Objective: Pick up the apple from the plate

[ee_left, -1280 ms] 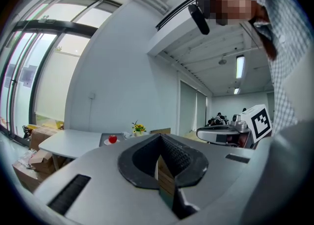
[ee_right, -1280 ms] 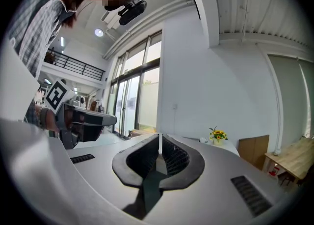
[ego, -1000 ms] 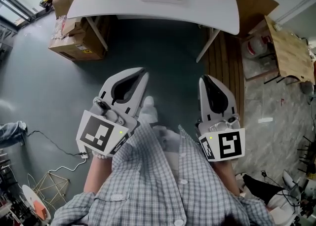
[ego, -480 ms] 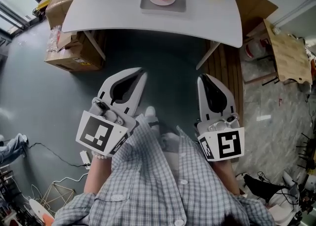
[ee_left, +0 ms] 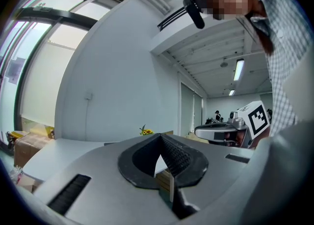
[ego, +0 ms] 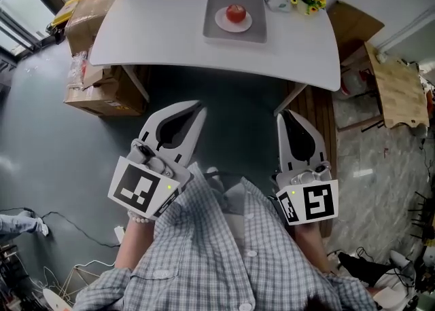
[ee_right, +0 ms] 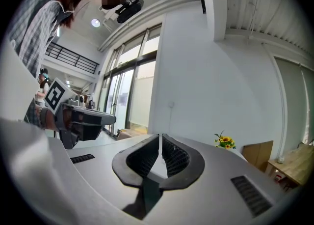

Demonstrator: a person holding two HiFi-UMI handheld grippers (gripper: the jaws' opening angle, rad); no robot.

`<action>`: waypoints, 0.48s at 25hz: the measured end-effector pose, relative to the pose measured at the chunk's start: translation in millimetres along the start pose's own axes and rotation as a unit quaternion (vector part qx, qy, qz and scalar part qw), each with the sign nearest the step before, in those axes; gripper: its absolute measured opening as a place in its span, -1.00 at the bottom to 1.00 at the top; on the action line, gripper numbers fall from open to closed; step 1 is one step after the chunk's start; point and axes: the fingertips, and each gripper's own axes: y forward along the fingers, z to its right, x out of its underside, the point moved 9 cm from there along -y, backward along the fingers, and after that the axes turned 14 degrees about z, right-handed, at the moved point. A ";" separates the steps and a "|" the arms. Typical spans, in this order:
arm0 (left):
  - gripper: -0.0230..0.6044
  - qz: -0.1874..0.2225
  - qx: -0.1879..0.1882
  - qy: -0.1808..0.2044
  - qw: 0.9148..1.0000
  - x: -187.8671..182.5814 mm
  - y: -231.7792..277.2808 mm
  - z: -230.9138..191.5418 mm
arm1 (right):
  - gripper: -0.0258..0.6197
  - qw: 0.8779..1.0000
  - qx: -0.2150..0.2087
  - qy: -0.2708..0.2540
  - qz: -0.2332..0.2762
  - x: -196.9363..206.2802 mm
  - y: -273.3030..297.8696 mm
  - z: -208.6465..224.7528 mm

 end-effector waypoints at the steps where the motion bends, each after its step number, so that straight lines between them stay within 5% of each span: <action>1: -0.90 0.002 0.001 0.000 1.000 -0.5 0.7 -4.0 | -0.82 1.000 0.001 0.000 0.000 0.4 4.3 0.3; 12: -0.90 0.006 -0.001 -0.010 1.000 5.7 7.9 -22.9 | -0.82 1.000 0.006 -0.017 -0.004 -0.6 24.4 8.6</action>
